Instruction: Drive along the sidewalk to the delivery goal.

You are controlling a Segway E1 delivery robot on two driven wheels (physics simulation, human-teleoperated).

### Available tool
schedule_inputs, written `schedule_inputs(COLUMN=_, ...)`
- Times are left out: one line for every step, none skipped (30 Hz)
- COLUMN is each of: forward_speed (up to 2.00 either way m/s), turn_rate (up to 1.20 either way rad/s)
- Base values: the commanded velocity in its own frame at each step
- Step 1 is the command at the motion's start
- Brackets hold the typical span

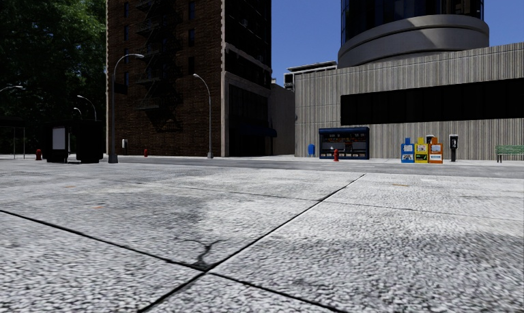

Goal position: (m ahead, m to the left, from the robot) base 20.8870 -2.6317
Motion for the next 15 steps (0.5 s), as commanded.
schedule_inputs(forward_speed=0.0, turn_rate=0.0)
schedule_inputs(forward_speed=0.0, turn_rate=0.0)
schedule_inputs(forward_speed=0.0, turn_rate=0.0)
schedule_inputs(forward_speed=0.0, turn_rate=0.0)
schedule_inputs(forward_speed=0.0, turn_rate=0.0)
schedule_inputs(forward_speed=0.0, turn_rate=0.0)
schedule_inputs(forward_speed=0.0, turn_rate=0.0)
schedule_inputs(forward_speed=0.0, turn_rate=0.0)
schedule_inputs(forward_speed=0.0, turn_rate=0.0)
schedule_inputs(forward_speed=0.0, turn_rate=0.0)
schedule_inputs(forward_speed=0.0, turn_rate=0.0)
schedule_inputs(forward_speed=0.0, turn_rate=0.0)
schedule_inputs(forward_speed=0.0, turn_rate=0.0)
schedule_inputs(forward_speed=0.0, turn_rate=0.0)
schedule_inputs(forward_speed=0.0, turn_rate=0.0)
